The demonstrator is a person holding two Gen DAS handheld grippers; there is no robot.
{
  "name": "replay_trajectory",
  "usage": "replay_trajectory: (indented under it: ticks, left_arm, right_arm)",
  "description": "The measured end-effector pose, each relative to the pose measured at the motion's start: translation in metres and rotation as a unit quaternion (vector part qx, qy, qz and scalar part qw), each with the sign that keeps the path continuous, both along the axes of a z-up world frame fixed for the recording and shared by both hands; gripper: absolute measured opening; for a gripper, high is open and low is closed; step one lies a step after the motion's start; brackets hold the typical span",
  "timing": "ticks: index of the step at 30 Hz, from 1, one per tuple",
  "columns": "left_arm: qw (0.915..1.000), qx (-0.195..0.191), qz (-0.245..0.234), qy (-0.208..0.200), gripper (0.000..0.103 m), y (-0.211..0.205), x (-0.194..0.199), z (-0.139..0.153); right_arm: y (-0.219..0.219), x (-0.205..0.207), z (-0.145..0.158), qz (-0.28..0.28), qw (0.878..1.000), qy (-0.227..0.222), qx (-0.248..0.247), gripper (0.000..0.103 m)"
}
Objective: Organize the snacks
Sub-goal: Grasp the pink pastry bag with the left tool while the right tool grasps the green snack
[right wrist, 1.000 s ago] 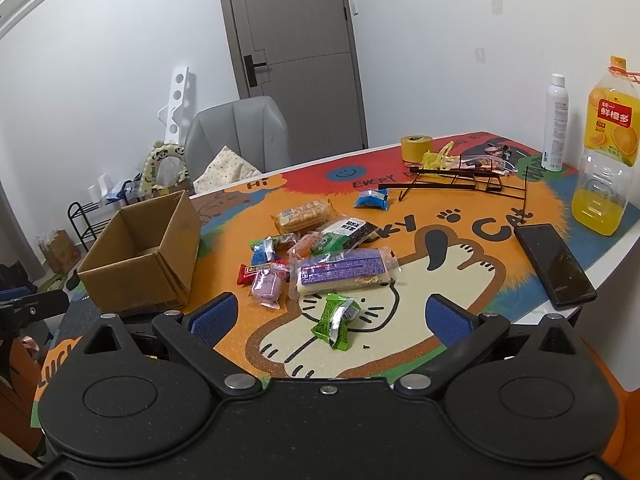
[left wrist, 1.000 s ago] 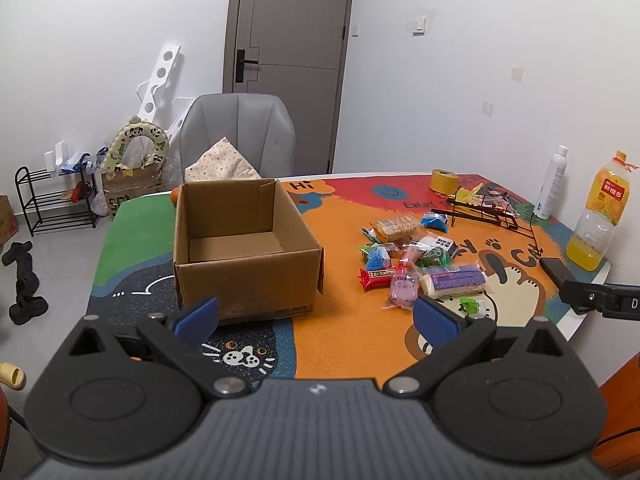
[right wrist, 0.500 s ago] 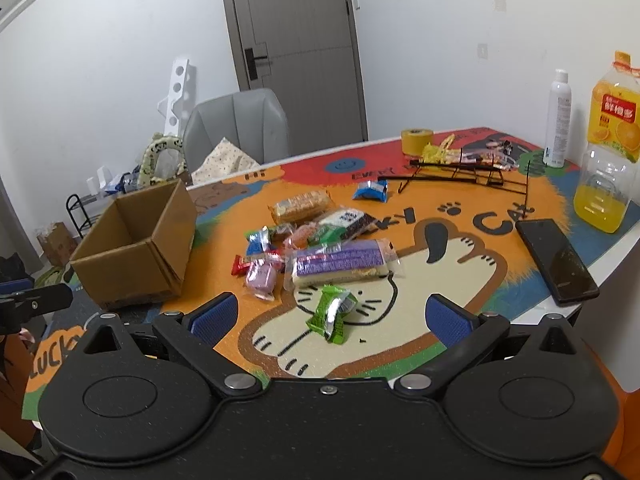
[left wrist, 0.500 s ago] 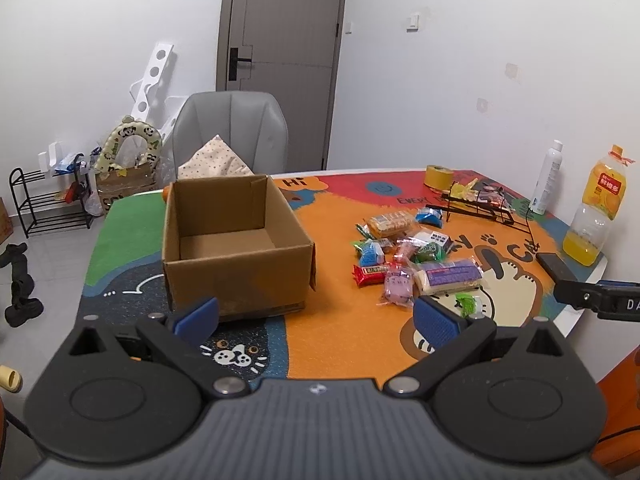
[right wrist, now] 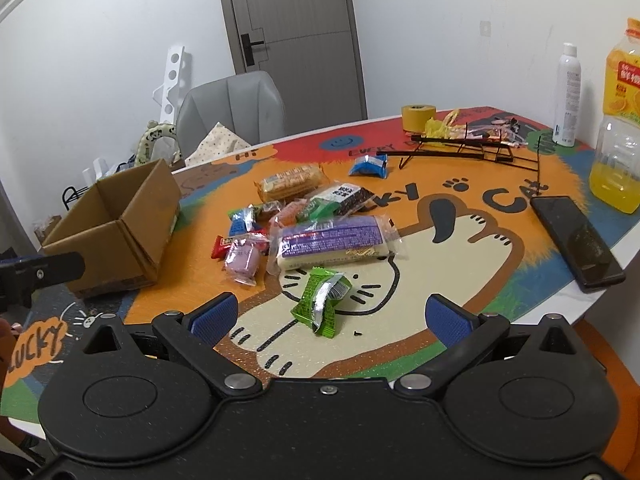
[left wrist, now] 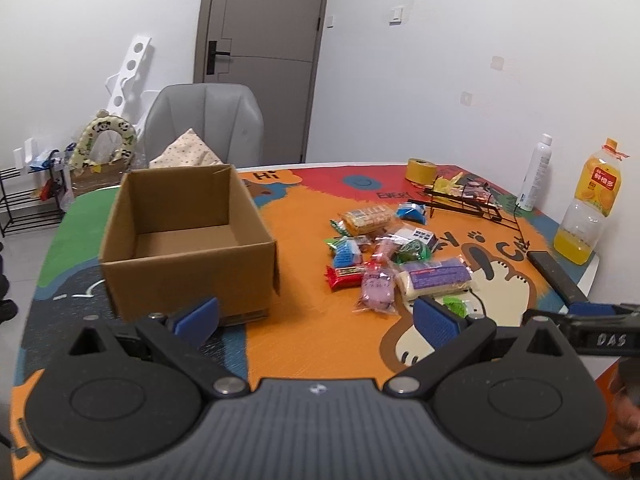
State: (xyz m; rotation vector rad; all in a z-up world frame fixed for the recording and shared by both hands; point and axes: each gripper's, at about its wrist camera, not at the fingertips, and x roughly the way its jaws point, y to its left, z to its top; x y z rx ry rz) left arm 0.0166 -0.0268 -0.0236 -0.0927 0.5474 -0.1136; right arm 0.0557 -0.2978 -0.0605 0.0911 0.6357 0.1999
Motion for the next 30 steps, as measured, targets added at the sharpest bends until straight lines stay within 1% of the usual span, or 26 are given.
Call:
replay_trajectory:
  ticks: [3,5,7,11,13,14,15,17,19,26,29,30]
  left_arm:
    - [1.0,-0.003,-0.005,-0.001,0.102,-0.006,0.01,-0.005]
    - [0.9999,-0.006,-0.012,0.005,0.102,-0.01,0.02,-0.01]
    - [0.9998,-0.005,-0.017,0.008,0.101,-0.014,0.028,-0.015]
    - [0.9996,-0.007,-0.022,0.014,0.1,-0.019,0.043,-0.025]
    - [0.9995,-0.01,-0.024,0.017,0.1,-0.021,0.05,-0.03]
    - [0.9994,-0.01,-0.025,0.019,0.1,-0.022,0.053,-0.032]
    - [0.9993,-0.01,-0.028,0.023,0.099,-0.024,0.057,-0.035]
    - [0.9991,-0.008,-0.033,0.025,0.098,-0.027,0.063,-0.038]
    - [0.999,-0.002,-0.037,0.026,0.097,-0.031,0.069,-0.041]
    - [0.9983,-0.001,-0.045,0.037,0.088,-0.04,0.091,-0.05]
    - [0.998,0.0,-0.047,0.044,0.087,-0.043,0.1,-0.055]
    - [0.9978,0.001,-0.047,0.046,0.086,-0.045,0.103,-0.057]
  right_arm:
    - [0.0,0.007,-0.008,0.005,1.0,0.002,0.011,0.101]
    - [0.001,0.011,-0.013,0.006,1.0,0.002,0.014,0.099]
    - [0.002,0.016,-0.017,0.007,1.0,0.005,0.015,0.093]
    - [0.0,0.026,-0.025,0.002,1.0,0.014,0.022,0.089]
    - [-0.002,0.032,-0.029,0.002,0.999,0.02,0.03,0.082]
    - [-0.003,0.035,-0.032,0.004,0.999,0.025,0.035,0.08]
    - [-0.003,0.038,-0.034,0.007,0.999,0.027,0.039,0.078]
    - [-0.002,0.043,-0.038,0.01,0.999,0.031,0.041,0.077]
    - [0.0,0.047,-0.041,0.014,0.999,0.033,0.039,0.071]
    - [0.002,0.063,-0.05,0.028,0.998,0.047,0.043,0.062]
    - [0.004,0.07,-0.056,0.035,0.996,0.057,0.05,0.056]
    - [0.005,0.072,-0.057,0.037,0.996,0.06,0.052,0.052]
